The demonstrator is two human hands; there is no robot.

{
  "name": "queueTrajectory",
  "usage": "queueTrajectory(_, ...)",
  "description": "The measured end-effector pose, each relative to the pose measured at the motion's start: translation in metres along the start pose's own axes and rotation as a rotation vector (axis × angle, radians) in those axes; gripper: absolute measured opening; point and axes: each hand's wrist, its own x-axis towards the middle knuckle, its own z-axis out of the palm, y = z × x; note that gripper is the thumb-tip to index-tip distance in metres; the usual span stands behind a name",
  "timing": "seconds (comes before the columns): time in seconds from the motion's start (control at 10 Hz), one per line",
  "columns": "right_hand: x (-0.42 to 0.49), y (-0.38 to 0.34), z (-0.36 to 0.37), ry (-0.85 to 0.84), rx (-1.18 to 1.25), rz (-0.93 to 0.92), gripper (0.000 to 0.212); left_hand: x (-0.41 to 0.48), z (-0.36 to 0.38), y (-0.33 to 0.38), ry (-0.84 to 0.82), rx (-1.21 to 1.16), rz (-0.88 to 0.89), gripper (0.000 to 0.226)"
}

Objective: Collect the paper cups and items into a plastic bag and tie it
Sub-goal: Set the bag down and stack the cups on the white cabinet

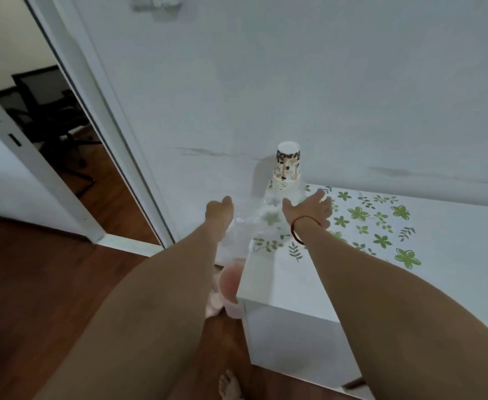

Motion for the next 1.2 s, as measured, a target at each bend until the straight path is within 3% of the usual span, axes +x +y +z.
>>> queueTrajectory(0.1,0.004,-0.024,0.033,-0.170,0.161,0.016,0.089,0.026,-0.034,-0.004,0.026,-0.003,-0.045,0.034)
queueTrajectory(0.2,-0.003,-0.048,0.084,-0.266,0.059,-0.144,0.038,0.064,-0.056,-0.013,0.008,0.021,-0.071,0.047)
queueTrajectory(0.3,-0.005,-0.077,0.152,-0.330,0.054,-0.181,0.018,0.110,-0.067,-0.019,-0.081,0.093,-0.116,0.052)
queueTrajectory(0.5,0.030,-0.090,0.259,-0.365,0.017,-0.058,0.012,0.210,-0.071,-0.051,-0.308,0.174,-0.196,0.033)
queueTrajectory(0.6,0.056,-0.065,0.308,-0.275,-0.020,0.036,0.016,0.256,-0.059,-0.086,-0.416,0.195,-0.265,0.028)
queueTrajectory(0.8,0.122,0.028,0.428,-0.117,-0.138,0.168,0.017,0.356,0.017,-0.213,-0.425,0.252,-0.180,0.017)
queueTrajectory(0.9,0.148,0.083,0.485,-0.152,-0.186,0.234,0.021,0.396,0.055,-0.294,-0.483,0.302,-0.236,0.022)
queueTrajectory(1.0,0.179,0.141,0.541,-0.155,-0.154,0.244,0.027,0.433,0.087,-0.369,-0.403,0.269,-0.277,0.039)
queueTrajectory(1.1,0.200,0.193,0.583,-0.180,-0.142,0.273,0.024,0.459,0.114,-0.426,-0.415,0.274,-0.303,0.034)
queueTrajectory(1.2,0.214,0.232,0.616,-0.299,-0.208,0.319,0.030,0.483,0.136,-0.465,-0.459,0.318,-0.307,0.042)
